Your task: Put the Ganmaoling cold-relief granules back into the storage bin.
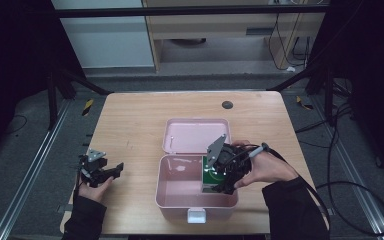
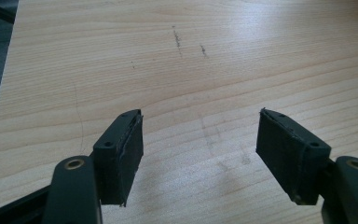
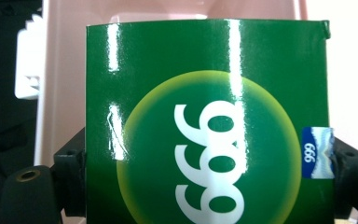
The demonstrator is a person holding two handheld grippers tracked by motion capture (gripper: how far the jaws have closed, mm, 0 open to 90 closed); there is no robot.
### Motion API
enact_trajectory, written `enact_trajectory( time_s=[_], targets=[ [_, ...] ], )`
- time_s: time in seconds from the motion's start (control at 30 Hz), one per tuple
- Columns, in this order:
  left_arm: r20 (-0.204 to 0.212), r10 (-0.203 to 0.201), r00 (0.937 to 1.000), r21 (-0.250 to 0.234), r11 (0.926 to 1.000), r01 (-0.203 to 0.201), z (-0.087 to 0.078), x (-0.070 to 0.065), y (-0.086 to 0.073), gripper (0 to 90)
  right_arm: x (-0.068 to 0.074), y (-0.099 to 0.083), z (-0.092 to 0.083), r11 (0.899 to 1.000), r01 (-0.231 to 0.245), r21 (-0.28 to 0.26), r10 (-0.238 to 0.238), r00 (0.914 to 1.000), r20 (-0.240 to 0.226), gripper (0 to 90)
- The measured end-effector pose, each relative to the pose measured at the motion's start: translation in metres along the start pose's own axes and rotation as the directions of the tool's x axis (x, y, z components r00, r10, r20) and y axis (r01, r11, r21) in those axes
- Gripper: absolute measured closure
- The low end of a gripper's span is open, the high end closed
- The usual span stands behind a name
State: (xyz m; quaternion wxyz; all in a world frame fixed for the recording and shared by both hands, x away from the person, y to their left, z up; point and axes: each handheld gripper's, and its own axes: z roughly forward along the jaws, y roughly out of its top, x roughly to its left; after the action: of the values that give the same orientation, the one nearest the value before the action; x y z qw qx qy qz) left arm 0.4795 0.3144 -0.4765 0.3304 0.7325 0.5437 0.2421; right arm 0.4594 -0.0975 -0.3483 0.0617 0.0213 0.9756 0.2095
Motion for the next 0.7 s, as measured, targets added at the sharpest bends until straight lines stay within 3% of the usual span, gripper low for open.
enact_trajectory(
  time_s=[0.23, 0.7],
  targets=[
    [-0.001, 0.000, 1.0000, 0.000, 1.0000, 0.000, 0.000, 0.000, 0.000, 31.0, 0.001, 0.001, 0.011, 1.000, 0.017, 0.009, -0.017, 0.9998, -0.007, 15.8],
    [-0.002, 0.002, 1.0000, 0.003, 1.0000, -0.002, 0.000, 0.000, 0.000, 30.9, -0.001, -0.013, 0.027, 1.000, -0.007, 0.011, 0.007, 0.9996, -0.029, 15.6]
  ],
)
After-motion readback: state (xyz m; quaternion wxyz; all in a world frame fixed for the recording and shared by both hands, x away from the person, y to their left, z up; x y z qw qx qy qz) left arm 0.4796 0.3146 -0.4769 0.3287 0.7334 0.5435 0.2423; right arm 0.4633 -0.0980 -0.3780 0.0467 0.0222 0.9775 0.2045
